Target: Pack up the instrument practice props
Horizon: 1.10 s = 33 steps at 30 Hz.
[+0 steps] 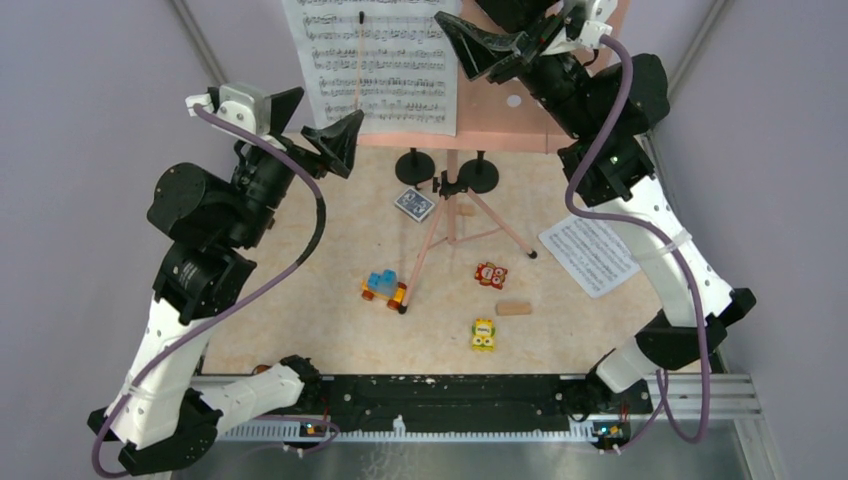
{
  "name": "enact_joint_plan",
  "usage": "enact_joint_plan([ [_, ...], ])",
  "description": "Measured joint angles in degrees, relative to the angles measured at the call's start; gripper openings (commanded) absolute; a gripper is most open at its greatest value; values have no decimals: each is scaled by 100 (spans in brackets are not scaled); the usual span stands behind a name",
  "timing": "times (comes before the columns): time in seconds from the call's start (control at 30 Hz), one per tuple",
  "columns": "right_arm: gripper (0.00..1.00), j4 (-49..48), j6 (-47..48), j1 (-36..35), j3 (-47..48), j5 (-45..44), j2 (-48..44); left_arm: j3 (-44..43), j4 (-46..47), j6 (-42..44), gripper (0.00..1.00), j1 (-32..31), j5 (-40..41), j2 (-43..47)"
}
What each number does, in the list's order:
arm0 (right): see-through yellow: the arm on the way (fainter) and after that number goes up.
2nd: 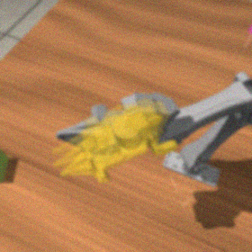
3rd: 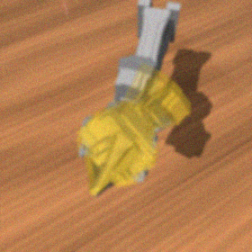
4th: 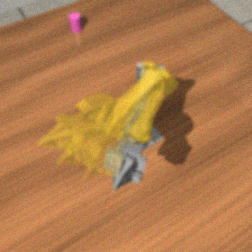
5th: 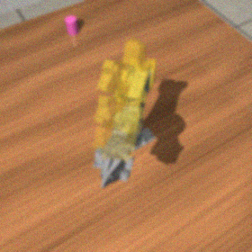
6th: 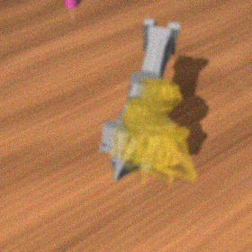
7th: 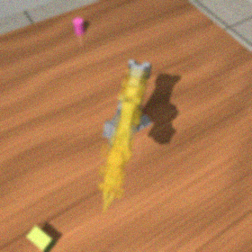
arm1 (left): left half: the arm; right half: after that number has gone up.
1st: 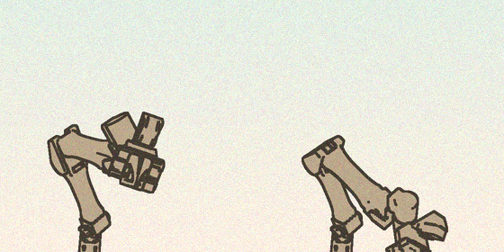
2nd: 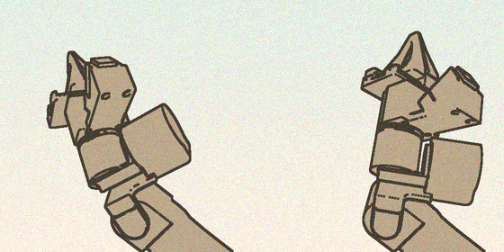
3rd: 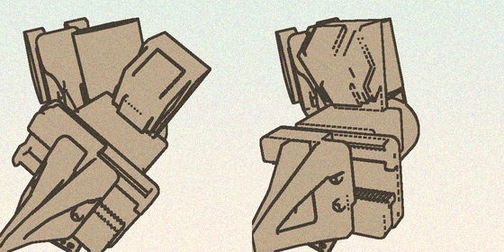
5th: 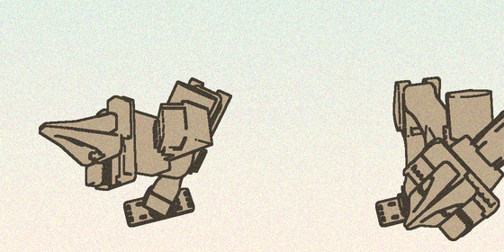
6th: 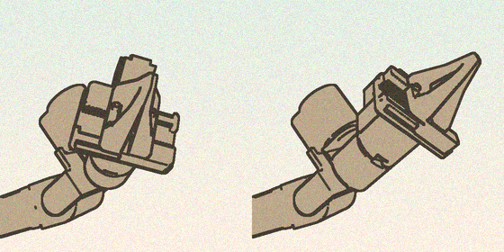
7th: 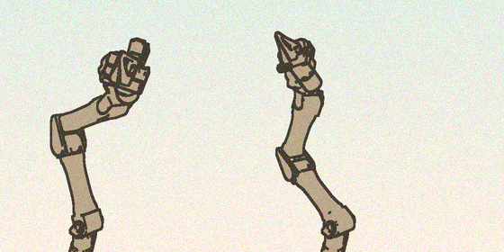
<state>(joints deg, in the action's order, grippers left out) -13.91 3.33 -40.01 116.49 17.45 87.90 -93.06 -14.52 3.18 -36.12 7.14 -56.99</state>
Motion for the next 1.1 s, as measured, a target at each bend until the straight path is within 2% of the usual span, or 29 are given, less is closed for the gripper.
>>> enact_joint_plan([
  [0.67,35,326,-791,-90,122,516,293,33,-188,114,99,0,39,149],
  [0.9,29,404,-798,-234,-321,544,245,31,-275,125,99,0,153,170],
  [1.0,24,476,-686,-339,-525,507,177,2,-317,122,99,0,245,140],
  [1.1,14,579,-588,-426,-686,452,120,-39,-315,105,99,0,306,85],
])
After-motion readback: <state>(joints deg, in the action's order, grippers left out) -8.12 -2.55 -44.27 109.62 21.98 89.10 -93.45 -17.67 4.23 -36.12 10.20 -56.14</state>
